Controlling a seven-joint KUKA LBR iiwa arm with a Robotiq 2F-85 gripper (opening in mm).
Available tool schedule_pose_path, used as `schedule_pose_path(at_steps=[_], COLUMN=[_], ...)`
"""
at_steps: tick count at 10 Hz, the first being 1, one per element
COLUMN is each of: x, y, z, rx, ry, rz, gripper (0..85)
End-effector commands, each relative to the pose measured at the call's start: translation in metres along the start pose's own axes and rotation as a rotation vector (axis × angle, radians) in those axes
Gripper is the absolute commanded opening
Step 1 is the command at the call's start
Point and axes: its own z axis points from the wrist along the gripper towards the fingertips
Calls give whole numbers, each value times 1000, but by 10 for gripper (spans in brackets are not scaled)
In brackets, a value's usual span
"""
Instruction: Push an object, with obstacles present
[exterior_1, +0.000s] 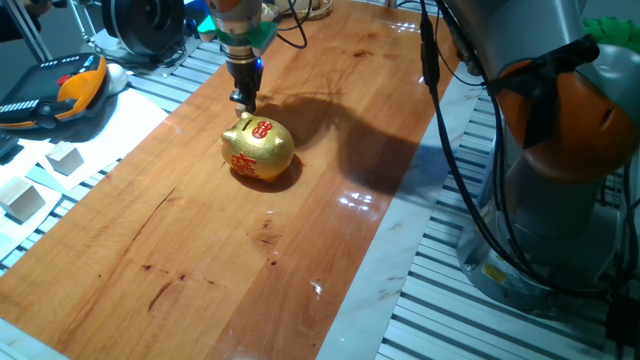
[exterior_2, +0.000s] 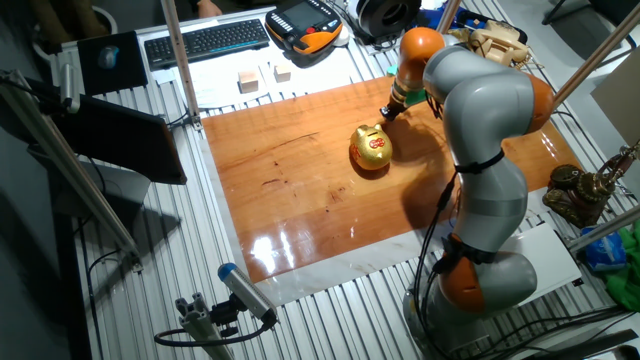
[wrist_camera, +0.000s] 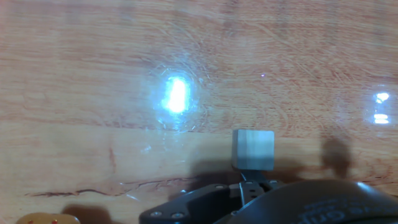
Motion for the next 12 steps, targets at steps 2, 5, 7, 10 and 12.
schedule_pose_path(at_steps=[2,5,7,10,12], x=[0,0,0,0,0], y=[0,0,0,0,-2], z=[0,0,0,0,0], rx=[1,-6,-4,-7,-10], ry=[1,1,2,-6,-1], rz=[3,3,2,5,2], gripper=[0,0,0,0,0])
